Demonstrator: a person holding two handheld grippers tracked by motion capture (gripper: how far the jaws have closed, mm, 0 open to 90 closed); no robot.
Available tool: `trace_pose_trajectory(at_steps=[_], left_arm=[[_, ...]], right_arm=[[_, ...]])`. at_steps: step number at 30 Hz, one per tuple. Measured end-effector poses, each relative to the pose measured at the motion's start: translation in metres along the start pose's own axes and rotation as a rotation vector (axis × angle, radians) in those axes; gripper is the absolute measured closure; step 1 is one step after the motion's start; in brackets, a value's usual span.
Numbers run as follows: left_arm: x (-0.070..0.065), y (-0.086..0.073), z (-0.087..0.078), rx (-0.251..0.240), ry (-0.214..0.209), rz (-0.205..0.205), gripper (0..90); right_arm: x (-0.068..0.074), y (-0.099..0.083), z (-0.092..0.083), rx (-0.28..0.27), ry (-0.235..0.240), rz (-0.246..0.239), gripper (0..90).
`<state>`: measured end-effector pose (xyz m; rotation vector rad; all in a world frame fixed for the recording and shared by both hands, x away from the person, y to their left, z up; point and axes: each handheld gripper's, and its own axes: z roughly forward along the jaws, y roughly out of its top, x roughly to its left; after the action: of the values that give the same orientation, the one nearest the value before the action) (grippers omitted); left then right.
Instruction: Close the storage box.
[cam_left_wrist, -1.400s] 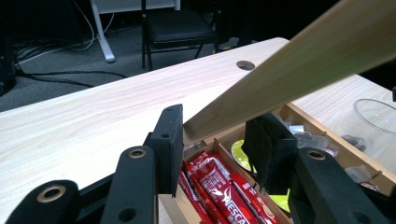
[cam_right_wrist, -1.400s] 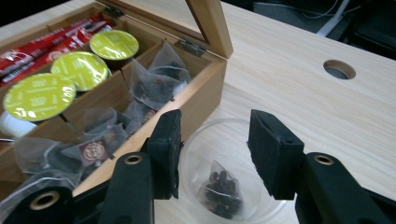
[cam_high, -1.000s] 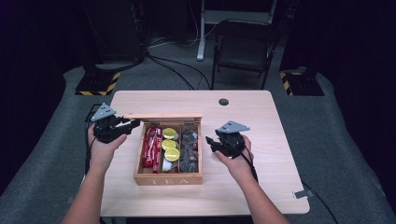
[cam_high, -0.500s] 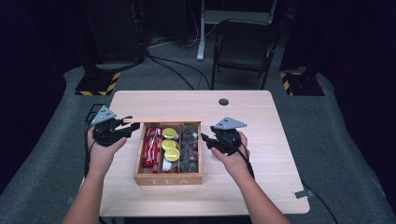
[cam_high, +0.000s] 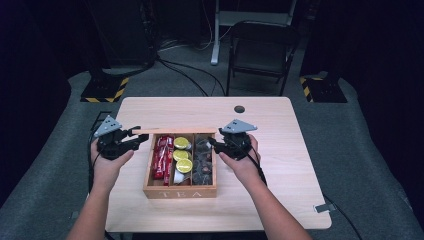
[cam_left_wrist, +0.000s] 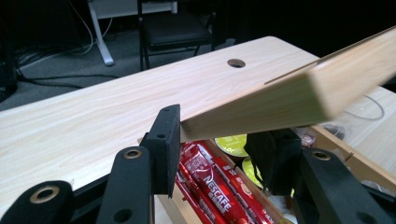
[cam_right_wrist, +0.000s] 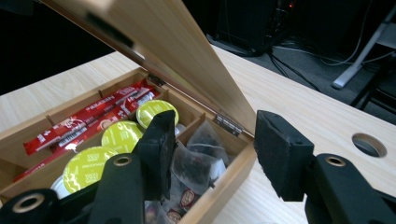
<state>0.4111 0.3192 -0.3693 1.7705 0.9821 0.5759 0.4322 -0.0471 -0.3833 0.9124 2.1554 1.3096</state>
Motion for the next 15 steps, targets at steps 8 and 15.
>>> trace_pose_trajectory(at_steps=[8,15], left_arm=[[-0.011,0.006,-0.016,-0.02,0.012,0.039,56.0],[-0.014,0.006,-0.018,-0.004,0.031,0.037,56.7]], right_arm=[[-0.005,0.009,0.007,-0.025,0.03,0.0,47.9],[0.0,0.013,0.009,-0.063,0.024,-0.052,49.4]])
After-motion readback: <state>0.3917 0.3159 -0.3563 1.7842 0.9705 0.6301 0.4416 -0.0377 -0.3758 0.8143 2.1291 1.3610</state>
